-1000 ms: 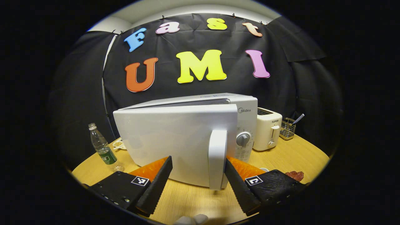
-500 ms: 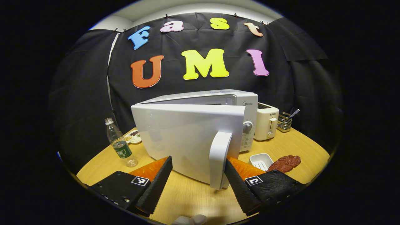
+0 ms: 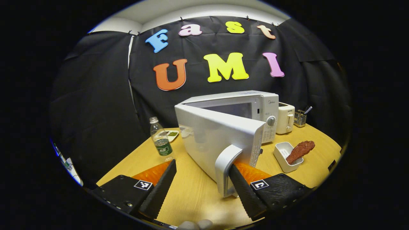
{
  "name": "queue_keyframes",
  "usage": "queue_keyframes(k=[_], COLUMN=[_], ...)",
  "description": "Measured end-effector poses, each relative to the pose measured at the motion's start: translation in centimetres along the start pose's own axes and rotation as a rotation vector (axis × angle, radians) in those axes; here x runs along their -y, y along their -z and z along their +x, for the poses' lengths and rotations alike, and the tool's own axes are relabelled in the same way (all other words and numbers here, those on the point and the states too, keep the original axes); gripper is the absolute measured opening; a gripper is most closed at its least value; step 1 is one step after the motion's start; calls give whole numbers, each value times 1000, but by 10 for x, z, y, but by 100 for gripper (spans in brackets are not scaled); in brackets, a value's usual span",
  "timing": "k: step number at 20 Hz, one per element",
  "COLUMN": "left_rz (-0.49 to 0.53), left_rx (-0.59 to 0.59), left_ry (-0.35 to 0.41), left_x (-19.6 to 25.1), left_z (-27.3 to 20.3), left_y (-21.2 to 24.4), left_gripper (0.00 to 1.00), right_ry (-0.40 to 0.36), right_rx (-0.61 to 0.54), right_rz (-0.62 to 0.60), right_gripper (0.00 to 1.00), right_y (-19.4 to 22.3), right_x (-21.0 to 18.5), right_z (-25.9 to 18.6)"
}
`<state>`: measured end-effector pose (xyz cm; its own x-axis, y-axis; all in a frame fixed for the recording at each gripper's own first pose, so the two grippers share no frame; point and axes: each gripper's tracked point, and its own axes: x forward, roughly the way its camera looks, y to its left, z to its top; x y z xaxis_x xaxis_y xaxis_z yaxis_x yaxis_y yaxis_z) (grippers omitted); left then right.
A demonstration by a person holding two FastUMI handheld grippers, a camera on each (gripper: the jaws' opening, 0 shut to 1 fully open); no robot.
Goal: Open the microwave oven with the left hand, put the food in, and close the microwave oven.
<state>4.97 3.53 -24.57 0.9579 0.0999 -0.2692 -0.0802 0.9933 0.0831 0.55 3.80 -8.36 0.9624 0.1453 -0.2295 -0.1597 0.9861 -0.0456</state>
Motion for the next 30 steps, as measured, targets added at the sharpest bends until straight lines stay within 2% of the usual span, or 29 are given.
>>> queue_keyframes(k=[6,12,14,18,19,20,21,23,24,25,26,27,28,30], left_rz=[-1,-31,0,-7,-9,-11,-14,-27,-43,-59,-71,-76,-79,-72], left_rx=[-23,-51,-43,-82,-79,-77,-75,-76,-75,-71,-66,-58,-53,-41], left_ry=[-27,-27,-58,-137,-141,-150,-153,-159,-154,-150,-145,-142,-134,-121], left_x=[-56,-97,-115,-150,-154,-157,-158,-158,-155,-150,-142,-137,-128,-112], left_z=[-18,-29,-35,-44,-49,-54,-58,-68,-72,-77,-82,-86,-89,-94], left_y=[16,28,31,46,46,45,44,43,40,36,30,24,18,6], left_gripper=[96,95,96,96,96,95,95,96,96,96,96,96,95,96], right_ry=[-13,-1,0,7,10,13,10,-16,-32,-44,-59,-71,-83,-112], right_rx=[-20,-44,-50,-68,-82,-98,-109,-161,-182,-216,-244,-271,-304,-356], right_rz=[7,27,37,43,45,52,67,101,128,164,205,245,275,333], right_gripper=[100,100,100,100,100,96,100,100,100,96,100,96,99,96], right_y=[15,31,33,45,51,58,65,86,96,108,119,129,141,160], right_x=[-30,-39,-42,-38,-35,-32,-29,-24,-21,-17,-12,-10,-6,0], right_z=[-4,1,3,10,14,18,24,39,47,57,66,77,90,111])
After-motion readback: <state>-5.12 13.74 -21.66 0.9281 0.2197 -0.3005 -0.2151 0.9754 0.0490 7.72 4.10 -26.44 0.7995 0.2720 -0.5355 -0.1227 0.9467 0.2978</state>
